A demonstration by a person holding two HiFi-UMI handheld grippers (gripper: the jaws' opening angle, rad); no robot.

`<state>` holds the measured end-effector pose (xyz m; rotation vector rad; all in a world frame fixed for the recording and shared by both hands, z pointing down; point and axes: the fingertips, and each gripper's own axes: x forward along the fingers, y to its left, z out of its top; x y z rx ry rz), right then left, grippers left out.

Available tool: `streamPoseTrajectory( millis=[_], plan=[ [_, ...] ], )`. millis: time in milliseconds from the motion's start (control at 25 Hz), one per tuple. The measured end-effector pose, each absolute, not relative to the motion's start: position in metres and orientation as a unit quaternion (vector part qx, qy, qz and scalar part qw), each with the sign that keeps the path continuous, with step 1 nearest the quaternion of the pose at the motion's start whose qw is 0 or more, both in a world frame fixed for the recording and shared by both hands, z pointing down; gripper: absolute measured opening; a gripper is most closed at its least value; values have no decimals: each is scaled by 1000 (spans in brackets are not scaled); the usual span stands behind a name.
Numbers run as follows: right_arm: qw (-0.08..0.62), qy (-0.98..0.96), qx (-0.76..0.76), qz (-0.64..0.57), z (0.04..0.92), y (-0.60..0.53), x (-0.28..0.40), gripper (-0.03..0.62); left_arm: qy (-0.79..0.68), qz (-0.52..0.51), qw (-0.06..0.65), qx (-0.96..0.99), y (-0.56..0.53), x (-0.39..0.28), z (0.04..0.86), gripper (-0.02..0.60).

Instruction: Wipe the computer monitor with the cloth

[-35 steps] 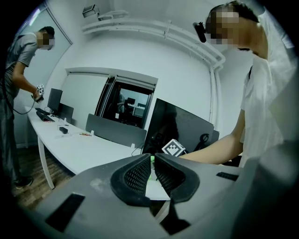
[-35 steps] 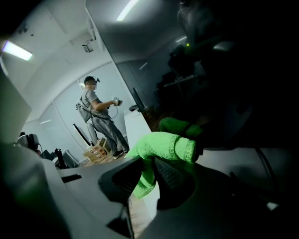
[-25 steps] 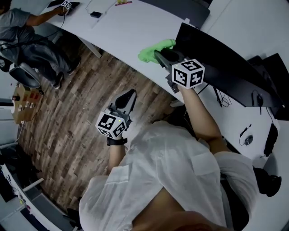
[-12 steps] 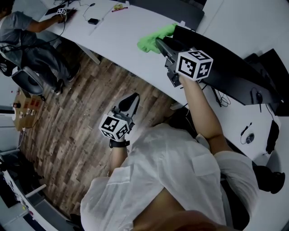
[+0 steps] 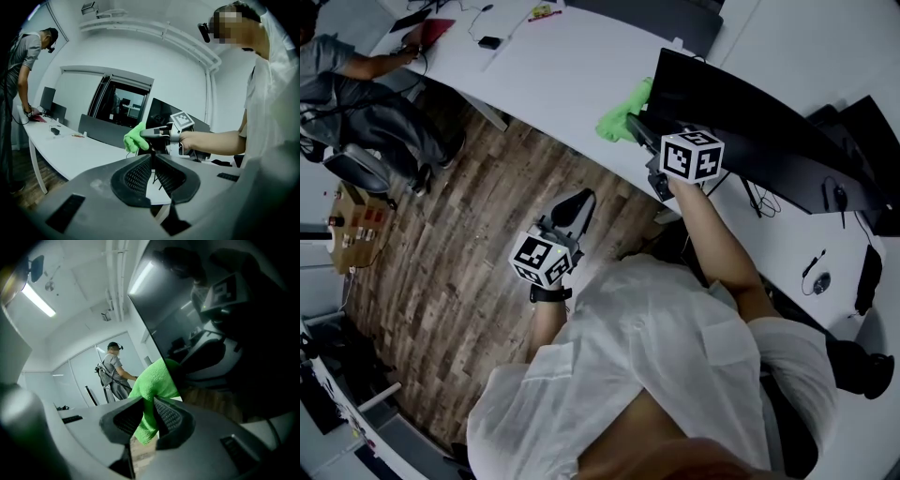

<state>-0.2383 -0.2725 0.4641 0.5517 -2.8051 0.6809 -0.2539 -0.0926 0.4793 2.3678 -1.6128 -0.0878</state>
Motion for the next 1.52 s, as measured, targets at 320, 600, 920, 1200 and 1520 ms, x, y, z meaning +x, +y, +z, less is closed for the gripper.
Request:
streamPoseTrajectory(
  millis=[320, 600, 920, 1200, 1520],
  plan=[
    [179, -925, 205, 265, 549, -273, -228, 233, -562, -22, 143, 815, -86, -257, 484, 32],
    [242, -900, 210, 296, 611, -266, -215, 232, -563, -18, 145, 813, -83, -258, 487, 32],
    [278, -892, 208, 290, 636, -251, -192, 227, -560, -18, 143, 816, -83, -256, 487, 32],
    [237, -925, 194, 222, 590, -227, -162, 227, -541, -19, 135, 830, -92, -242, 480, 32],
    [158, -951, 230, 136, 504, -208, -81, 227, -484, -9, 122, 866, -125, -197, 469, 32]
  ],
)
